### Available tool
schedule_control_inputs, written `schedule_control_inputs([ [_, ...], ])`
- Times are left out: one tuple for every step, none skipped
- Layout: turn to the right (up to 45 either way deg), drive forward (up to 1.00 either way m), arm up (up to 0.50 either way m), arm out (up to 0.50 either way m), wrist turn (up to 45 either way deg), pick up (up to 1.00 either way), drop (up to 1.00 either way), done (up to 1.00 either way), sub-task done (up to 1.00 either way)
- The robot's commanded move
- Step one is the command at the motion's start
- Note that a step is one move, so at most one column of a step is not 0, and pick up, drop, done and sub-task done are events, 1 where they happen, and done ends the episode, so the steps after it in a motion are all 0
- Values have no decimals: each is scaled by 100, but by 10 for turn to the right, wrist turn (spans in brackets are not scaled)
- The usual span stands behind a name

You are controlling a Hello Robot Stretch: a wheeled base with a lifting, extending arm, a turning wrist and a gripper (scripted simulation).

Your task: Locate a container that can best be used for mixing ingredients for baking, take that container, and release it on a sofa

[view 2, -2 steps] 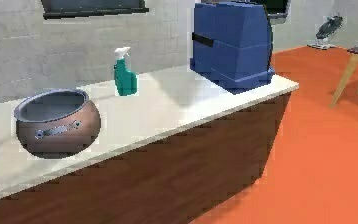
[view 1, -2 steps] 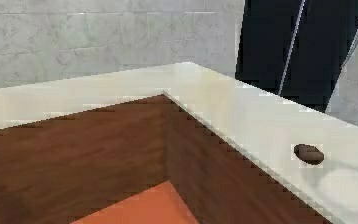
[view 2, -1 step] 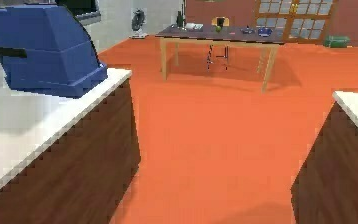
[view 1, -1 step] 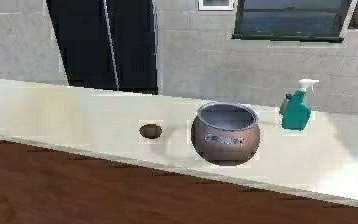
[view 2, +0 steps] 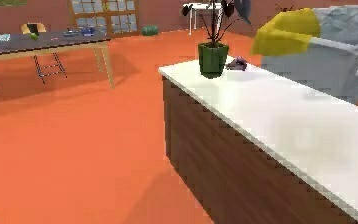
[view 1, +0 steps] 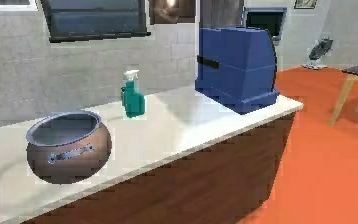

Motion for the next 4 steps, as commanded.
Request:
schedule_control_inputs([
  [450, 0, 0, 0, 0, 0, 0, 0, 0],
  [150, 0, 0, 0, 0, 0, 0, 0, 0],
  [0, 100, 0, 0, 0, 0, 0, 0, 0],
  [30, 0, 0, 0, 0, 0, 0, 0, 0],
])
